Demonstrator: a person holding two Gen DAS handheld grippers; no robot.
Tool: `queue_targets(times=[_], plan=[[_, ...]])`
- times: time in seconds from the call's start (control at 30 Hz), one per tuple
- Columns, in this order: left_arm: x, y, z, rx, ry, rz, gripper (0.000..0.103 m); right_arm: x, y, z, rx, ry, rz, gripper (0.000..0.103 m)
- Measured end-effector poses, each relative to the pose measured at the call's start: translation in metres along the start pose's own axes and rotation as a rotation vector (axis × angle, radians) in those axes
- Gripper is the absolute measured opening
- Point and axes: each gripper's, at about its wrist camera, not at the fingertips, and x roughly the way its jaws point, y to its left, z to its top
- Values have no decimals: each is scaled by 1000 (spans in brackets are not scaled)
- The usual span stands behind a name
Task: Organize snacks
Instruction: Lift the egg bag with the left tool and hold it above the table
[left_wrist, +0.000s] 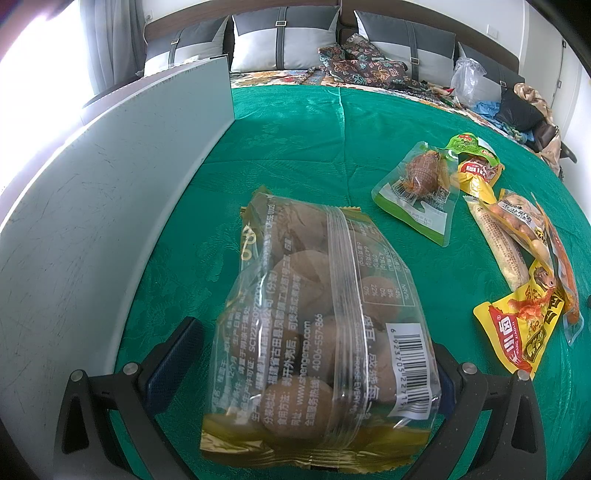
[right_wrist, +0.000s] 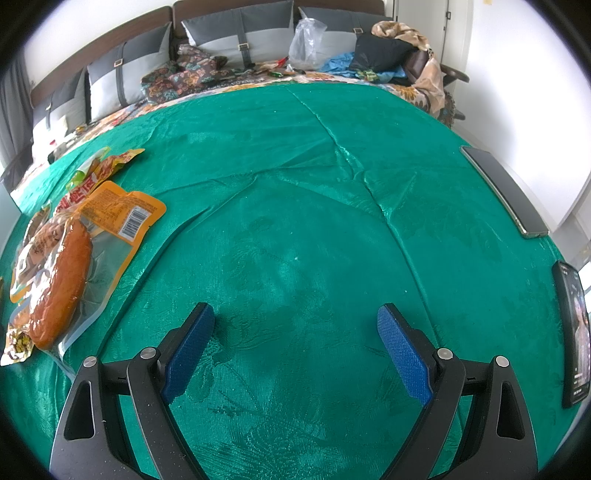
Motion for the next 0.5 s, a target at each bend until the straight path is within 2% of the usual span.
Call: queue_targets(times=[0.5], plan=[[1, 0, 0, -1, 0, 0, 103, 0, 0, 0, 0, 0, 0, 92]])
